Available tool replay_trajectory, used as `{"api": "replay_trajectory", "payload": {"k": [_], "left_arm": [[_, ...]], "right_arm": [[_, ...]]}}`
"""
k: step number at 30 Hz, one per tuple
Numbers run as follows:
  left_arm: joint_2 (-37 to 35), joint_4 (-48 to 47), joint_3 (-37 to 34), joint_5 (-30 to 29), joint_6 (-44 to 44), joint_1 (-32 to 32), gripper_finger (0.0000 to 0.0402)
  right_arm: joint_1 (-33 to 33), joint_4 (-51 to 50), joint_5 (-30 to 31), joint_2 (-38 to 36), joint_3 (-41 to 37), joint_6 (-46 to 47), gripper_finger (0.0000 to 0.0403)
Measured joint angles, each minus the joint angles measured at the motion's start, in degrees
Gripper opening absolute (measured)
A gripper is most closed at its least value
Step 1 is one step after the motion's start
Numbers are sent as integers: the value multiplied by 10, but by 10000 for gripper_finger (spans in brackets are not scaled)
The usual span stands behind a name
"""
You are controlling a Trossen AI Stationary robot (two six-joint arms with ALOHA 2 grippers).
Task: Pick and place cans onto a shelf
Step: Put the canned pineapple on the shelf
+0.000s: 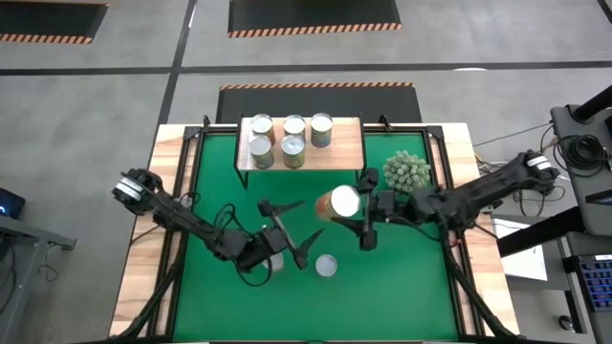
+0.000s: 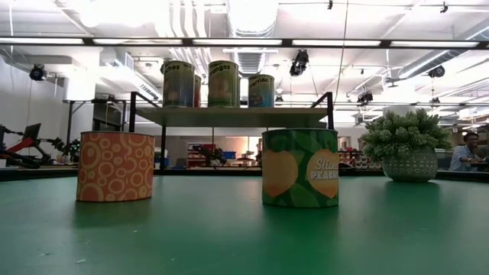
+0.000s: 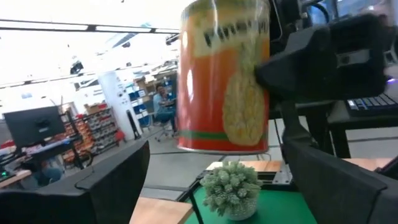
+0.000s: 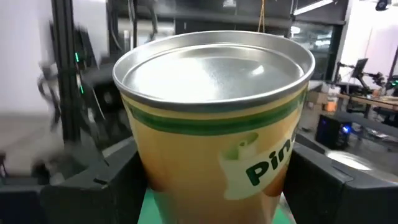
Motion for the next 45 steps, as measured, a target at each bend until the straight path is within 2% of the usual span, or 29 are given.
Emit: {"api": "replay_trajectory", "payload": {"k": [3,7,11,15,17,21,25,28,31,37,45], "left_arm": [[-11,0,6,-33,27,-20,361],[-37,-53,11,-36,53,-55,361],[-82,-214,21,11,-28,-82,361],[-127,-453,52,111,-140,-97,361],[-144,-550,70,143,-182,-98,361],[-158,-642,83,136,-216,-96,361],[-169,-639,75,98,-190,-97,362],[-172,-647,72,59,-168,-95,362],[-177,-654,68,55,-153,-85,362],[-177,-666,62,53,-132,-62,362],[-178,-713,61,25,-127,-38,362]], "right_arm": [[-4,-131,1,-50,33,-7,282],[-24,-293,4,-82,95,6,282],[-44,-410,5,-80,138,5,282],[-69,-431,-12,-79,138,-13,282],[-92,-449,-35,-80,128,-14,282],[-160,-480,-82,-80,100,-4,282],[-248,-471,-187,-80,73,1,282],[-306,-413,-259,-74,47,-7,282],[-344,-330,-301,-58,12,-21,282],[-391,-176,-324,4,-46,-22,282],[-419,-142,-313,95,-30,-24,282]]}}
